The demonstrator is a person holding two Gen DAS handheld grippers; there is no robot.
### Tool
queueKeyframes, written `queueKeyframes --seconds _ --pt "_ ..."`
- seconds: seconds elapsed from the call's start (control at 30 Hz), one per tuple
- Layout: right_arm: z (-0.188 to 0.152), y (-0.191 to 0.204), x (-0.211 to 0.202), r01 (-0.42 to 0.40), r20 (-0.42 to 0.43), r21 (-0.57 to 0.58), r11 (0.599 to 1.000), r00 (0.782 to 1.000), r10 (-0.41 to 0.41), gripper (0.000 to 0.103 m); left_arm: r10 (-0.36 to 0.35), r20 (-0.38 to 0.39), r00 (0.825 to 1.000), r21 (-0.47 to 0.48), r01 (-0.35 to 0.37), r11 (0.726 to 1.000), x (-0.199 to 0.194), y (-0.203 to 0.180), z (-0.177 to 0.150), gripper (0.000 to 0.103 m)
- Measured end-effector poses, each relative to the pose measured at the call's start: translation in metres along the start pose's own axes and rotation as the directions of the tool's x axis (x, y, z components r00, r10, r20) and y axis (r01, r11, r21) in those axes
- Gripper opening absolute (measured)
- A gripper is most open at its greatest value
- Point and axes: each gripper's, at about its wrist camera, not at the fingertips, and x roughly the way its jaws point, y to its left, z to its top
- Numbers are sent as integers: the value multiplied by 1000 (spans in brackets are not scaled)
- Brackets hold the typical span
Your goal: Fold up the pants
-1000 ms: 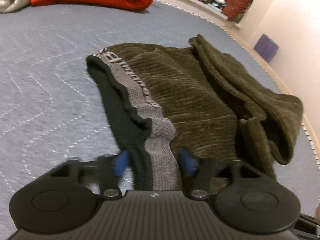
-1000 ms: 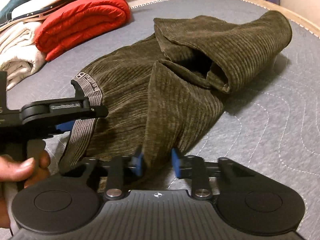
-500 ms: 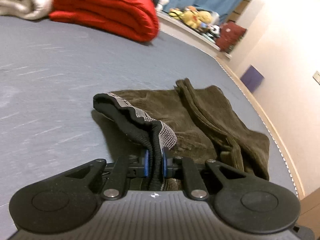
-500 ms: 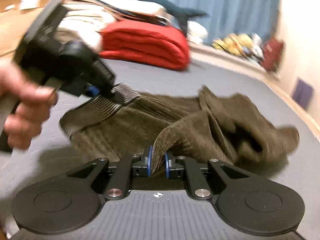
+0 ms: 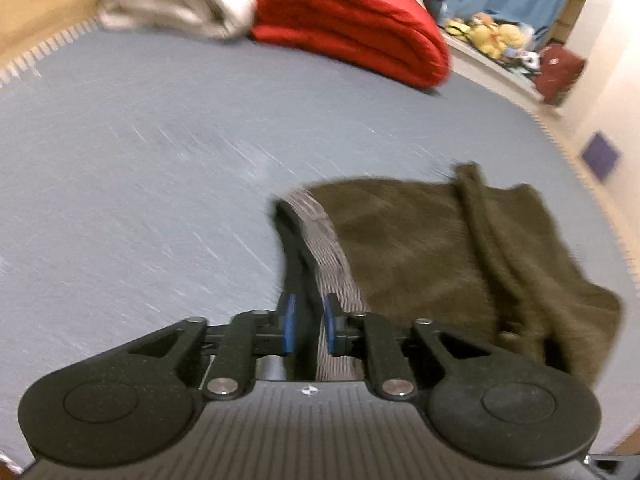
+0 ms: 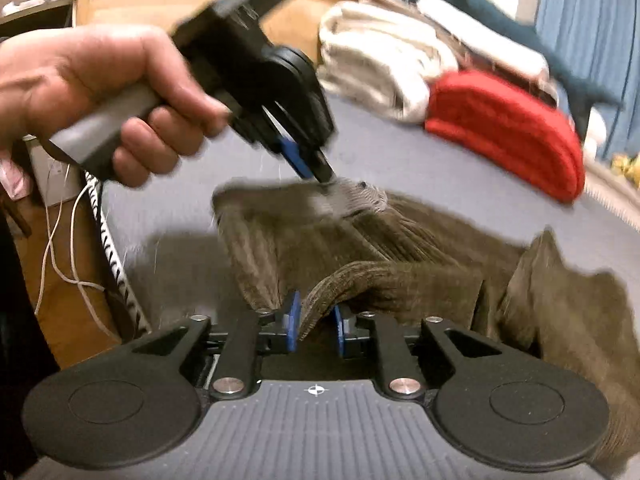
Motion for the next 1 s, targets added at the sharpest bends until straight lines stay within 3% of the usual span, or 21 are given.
queueKeyframes --seconds 0.1,0.23,0.27,0.33,0.4,0.5,0.57,0.63,0.67,0.7,0.77,0.83,0.87,0.93,1.0 --pt "2 -19 -18 -67 10 37 997 998 66 38 2 97 995 -30 1 1000 -24 0 5 55" --pt "13 -66 -62 -93 74 105 990 994 86 64 -60 135 989 -88 73 993 -38 -13 -6 56" --pt "17 -82 -70 -65 94 142 988 994 52 71 -76 122 990 -93 88 992 -33 -26 -6 56" --pt "23 -105 -74 19 93 177 984 995 -36 72 -112 101 989 -86 121 989 -27 -40 -9 56" --pt "27 -127 -63 112 49 180 977 991 -122 73 -140 94 986 -41 144 989 -23 -60 -9 56" --pt "23 -146 -25 143 -78 199 969 988 -130 77 -133 67 989 1 134 991 -5 -81 -11 56" --pt "16 -156 2 179 -177 220 959 974 -141 77 -144 35 989 -1 144 990 11 -89 -13 56" --pt "8 -159 23 204 -253 206 957 956 -150 75 -161 21 987 -3 161 987 20 -95 -9 56" --pt "5 -158 33 222 -287 171 960 943 -167 61 -170 16 985 1 170 986 24 -99 -7 56" --pt "-3 -155 35 244 -309 117 963 930 -198 32 -177 15 984 8 177 984 28 -102 -5 56" --pt "-5 -160 29 273 -313 25 962 916 -252 13 -199 14 980 31 198 980 29 -112 -5 56" --pt "0 -181 -1 310 -248 23 951 923 -295 12 -238 4 971 63 237 969 31 -123 -6 56" --pt "2 -196 -18 350 -221 37 936 916 -334 11 -266 -6 964 81 266 961 32 -130 -6 56" --pt "2 -232 -60 442 -174 104 891 890 -422 10 -339 -46 940 113 342 933 33 -141 -12 56" --pt "-9 -277 -109 516 -147 222 827 856 -495 10 -414 -120 902 158 429 889 38 -158 -21 56"
